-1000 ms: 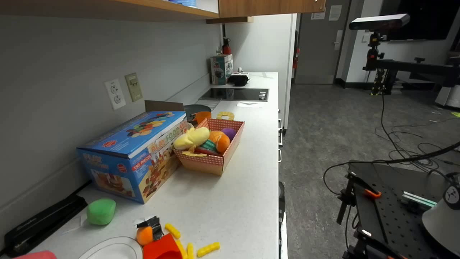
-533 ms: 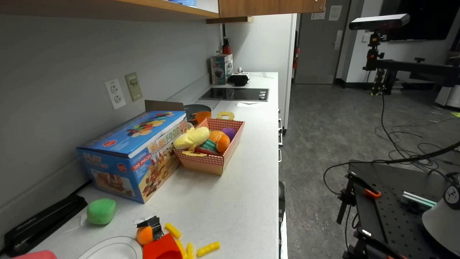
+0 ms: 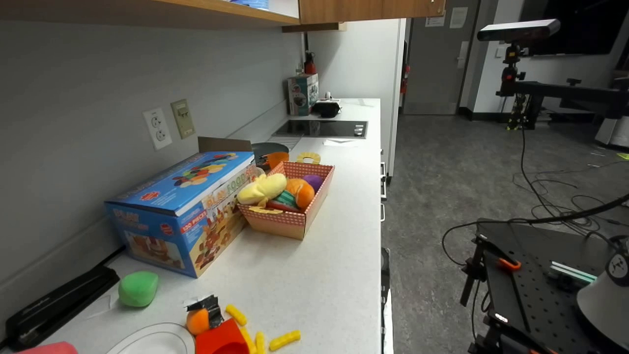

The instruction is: Open the door of the cabinet

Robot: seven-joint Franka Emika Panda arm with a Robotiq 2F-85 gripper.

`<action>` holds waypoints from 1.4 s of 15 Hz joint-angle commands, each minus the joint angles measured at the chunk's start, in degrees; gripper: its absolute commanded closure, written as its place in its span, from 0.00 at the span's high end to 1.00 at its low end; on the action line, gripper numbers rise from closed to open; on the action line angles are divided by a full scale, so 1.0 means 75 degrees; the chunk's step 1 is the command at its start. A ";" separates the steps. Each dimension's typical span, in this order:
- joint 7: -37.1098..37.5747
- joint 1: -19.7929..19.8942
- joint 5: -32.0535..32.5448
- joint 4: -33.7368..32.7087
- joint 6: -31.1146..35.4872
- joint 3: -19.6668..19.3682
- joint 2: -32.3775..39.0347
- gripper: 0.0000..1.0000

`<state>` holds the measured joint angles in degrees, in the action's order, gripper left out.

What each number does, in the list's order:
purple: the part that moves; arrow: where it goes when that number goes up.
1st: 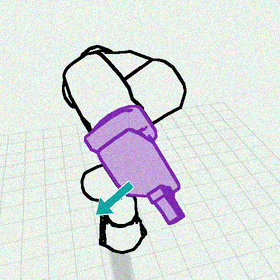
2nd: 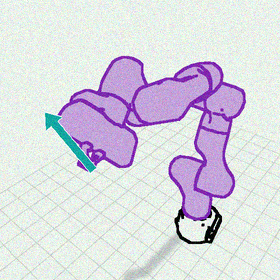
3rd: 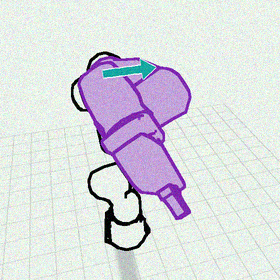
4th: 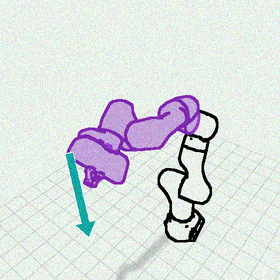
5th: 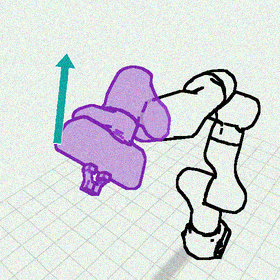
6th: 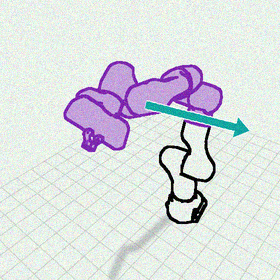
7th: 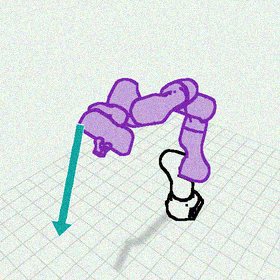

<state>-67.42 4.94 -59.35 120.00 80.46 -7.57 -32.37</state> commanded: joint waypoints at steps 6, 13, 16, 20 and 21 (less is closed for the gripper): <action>0.0003 -0.0001 0.0005 -0.0020 -0.0016 0.0000 0.0010 1.00; -0.0107 0.0088 0.0382 -0.0052 0.0129 0.0119 -0.0055 1.00; -0.0074 0.0083 0.0945 -0.0192 0.0068 0.0060 -0.0115 1.00; -0.0130 0.0045 0.1013 -0.0203 0.0602 0.0042 -0.0201 1.00; -0.0134 0.0035 0.0909 -0.0164 0.0845 0.0045 -0.0235 1.00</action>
<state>-67.41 4.99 -52.47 118.77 83.04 -7.45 -33.02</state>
